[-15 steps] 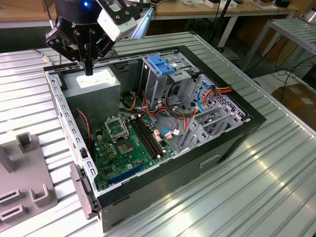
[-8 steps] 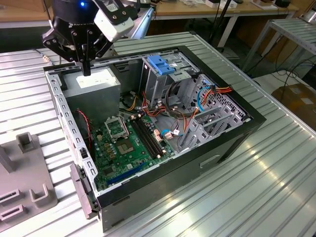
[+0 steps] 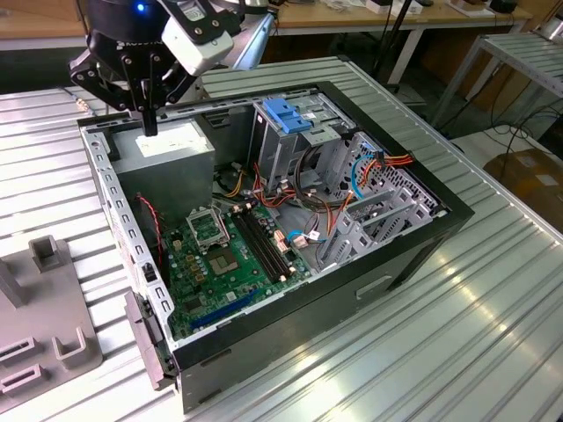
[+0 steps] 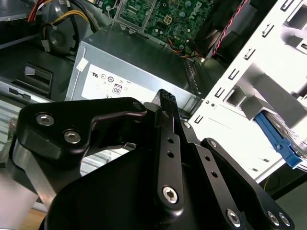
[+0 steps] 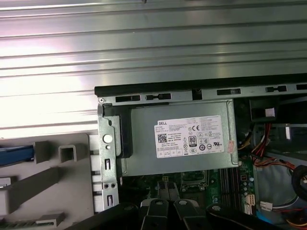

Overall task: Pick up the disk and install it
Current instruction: 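Reach for the disk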

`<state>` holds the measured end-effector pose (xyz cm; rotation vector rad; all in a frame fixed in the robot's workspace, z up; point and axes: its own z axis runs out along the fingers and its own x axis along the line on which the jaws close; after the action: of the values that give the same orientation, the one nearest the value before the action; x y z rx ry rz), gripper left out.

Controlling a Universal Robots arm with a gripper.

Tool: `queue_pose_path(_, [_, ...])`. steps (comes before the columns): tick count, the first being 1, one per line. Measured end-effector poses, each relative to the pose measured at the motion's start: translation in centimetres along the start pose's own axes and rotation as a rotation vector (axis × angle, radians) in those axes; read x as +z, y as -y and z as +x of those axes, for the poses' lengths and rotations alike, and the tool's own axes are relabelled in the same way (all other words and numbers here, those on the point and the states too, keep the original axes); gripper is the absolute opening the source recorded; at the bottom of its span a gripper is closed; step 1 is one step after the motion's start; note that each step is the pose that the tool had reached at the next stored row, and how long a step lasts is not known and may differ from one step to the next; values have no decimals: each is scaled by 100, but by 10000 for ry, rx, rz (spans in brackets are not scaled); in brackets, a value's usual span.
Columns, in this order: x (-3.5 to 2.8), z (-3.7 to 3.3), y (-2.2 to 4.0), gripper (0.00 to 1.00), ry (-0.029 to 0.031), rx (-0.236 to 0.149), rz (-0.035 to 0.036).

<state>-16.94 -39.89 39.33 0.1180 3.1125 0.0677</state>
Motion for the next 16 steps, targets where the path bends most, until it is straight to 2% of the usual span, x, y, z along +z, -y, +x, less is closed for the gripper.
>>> queue_pose_path(11, [-2, 80, 6, 10, 0, -1, 1])
queue_pose_path(16, [-4, 156, 12, 10, 0, 0, 0])
